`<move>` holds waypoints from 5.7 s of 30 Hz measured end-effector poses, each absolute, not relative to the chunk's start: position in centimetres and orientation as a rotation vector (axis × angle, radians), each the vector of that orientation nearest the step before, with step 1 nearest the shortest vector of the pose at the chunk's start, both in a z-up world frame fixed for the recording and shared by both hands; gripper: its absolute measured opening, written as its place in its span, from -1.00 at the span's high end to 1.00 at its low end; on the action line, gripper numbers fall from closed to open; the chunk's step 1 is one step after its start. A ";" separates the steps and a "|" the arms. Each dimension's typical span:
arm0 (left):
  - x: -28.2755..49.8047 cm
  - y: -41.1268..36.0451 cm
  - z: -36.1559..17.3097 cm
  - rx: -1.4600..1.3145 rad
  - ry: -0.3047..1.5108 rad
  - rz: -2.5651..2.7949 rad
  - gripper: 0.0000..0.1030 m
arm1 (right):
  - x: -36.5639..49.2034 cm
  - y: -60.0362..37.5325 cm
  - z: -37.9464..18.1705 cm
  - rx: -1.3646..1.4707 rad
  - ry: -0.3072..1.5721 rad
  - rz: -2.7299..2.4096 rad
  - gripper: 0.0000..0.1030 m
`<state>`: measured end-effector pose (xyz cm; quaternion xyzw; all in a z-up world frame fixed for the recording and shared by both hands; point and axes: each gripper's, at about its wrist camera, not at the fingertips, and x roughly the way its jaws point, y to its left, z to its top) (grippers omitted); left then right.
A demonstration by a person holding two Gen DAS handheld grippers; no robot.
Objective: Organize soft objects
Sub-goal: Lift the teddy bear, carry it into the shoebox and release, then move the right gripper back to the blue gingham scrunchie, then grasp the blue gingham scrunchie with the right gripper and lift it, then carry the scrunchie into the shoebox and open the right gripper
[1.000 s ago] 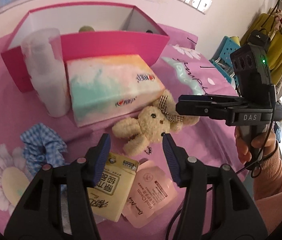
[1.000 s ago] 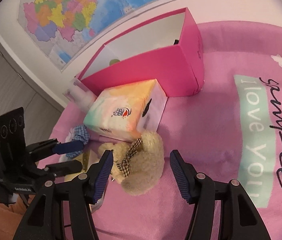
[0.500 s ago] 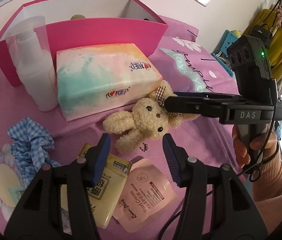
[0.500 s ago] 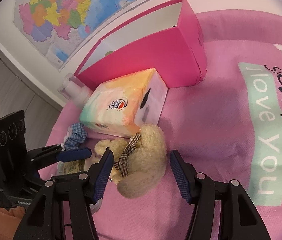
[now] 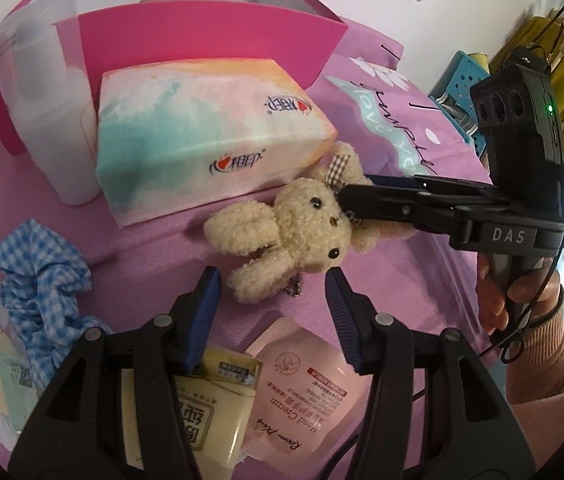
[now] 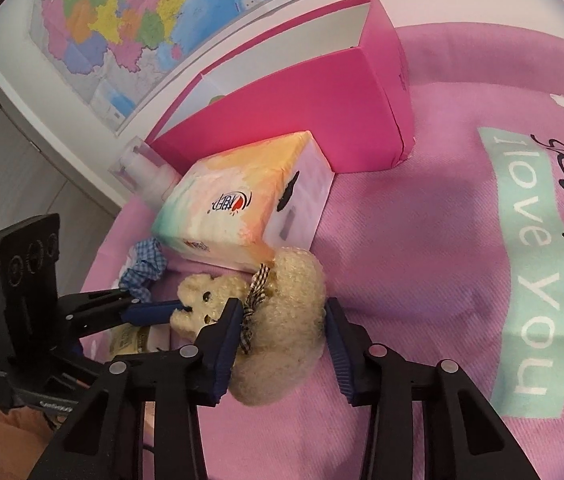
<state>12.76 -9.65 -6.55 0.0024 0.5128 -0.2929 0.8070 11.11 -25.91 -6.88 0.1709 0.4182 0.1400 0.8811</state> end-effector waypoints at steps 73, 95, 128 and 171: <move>27.1 -9.5 4.2 0.037 0.880 -0.438 0.03 | 23.2 -30.1 3.5 0.358 0.626 0.114 0.07; 15.3 0.5 3.7 -0.027 0.787 -0.430 0.00 | 13.1 -22.6 4.7 0.250 0.636 0.438 -0.02; 12.7 4.4 -5.4 -0.121 1.004 -0.433 0.00 | 17.2 -11.7 -7.2 0.225 0.931 0.498 0.73; 17.0 -3.6 6.3 0.000 0.740 -0.617 0.28 | 14.0 -15.6 7.7 0.066 0.540 0.584 0.74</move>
